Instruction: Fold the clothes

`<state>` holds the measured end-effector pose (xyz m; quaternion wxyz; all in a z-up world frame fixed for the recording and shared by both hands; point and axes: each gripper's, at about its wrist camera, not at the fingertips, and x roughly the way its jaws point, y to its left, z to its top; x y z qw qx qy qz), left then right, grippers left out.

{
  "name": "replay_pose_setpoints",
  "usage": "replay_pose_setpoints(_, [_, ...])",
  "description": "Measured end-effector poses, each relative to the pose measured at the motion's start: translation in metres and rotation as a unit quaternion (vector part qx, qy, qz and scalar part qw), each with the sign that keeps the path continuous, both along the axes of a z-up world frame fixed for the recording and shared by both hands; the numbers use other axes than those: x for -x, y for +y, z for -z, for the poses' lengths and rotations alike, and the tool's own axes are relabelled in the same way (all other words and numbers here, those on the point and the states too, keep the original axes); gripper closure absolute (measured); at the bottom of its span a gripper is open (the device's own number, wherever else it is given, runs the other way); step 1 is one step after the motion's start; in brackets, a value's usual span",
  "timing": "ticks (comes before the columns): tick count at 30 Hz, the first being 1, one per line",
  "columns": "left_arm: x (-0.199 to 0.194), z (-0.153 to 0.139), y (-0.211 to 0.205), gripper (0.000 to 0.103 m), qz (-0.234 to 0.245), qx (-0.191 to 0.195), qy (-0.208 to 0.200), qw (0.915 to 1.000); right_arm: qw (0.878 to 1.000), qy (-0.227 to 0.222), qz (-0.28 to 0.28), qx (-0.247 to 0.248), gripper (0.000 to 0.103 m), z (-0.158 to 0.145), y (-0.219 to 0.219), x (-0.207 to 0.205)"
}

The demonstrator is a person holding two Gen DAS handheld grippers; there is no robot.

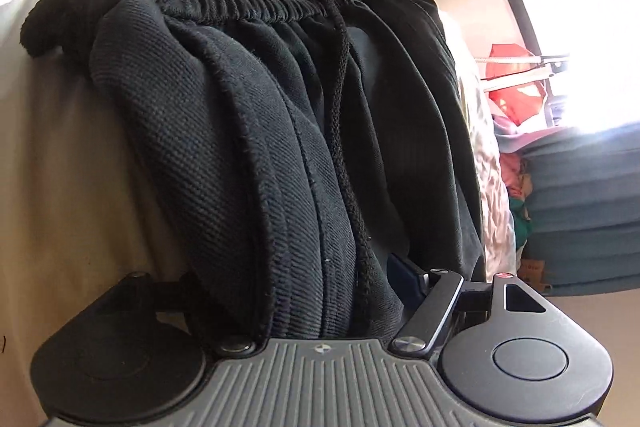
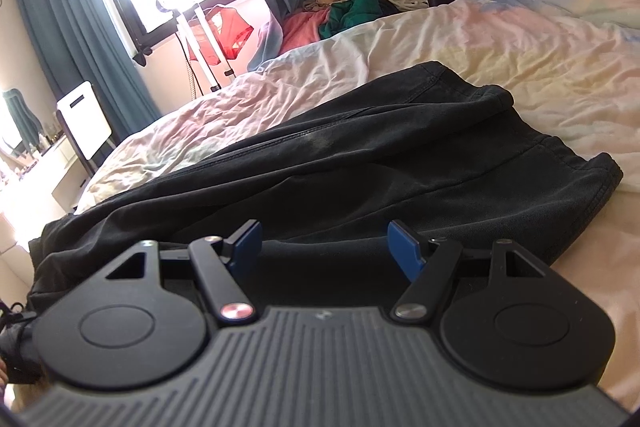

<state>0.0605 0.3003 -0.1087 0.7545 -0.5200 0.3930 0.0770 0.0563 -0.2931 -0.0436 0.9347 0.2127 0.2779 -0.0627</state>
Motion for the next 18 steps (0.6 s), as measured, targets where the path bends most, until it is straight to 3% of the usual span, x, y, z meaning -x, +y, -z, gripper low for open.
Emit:
replay_pose_setpoints(4, [0.000, -0.010, -0.008, 0.046, 0.008, -0.020, -0.017, 0.9996, 1.000, -0.003, 0.019, -0.023, 0.031, 0.002, -0.009, 0.001])
replay_pose_setpoints(9, [0.005, -0.013, -0.009, 0.071, 0.000, -0.032, -0.015, 0.9994, 0.993, -0.026, 0.072, -0.092, 0.031, 0.005, -0.039, 0.010])
replay_pose_setpoints(15, [0.009, -0.013, -0.008, 0.079, -0.011, -0.017, -0.014, 0.9997, 0.957, -0.054, 0.214, -0.188, 0.030, 0.025, -0.121, 0.046])
replay_pose_setpoints(18, [0.010, -0.014, -0.008, 0.079, -0.013, -0.009, -0.012, 0.9998, 0.931, -0.034, 0.287, -0.225, 0.029, 0.055, -0.157, 0.069])
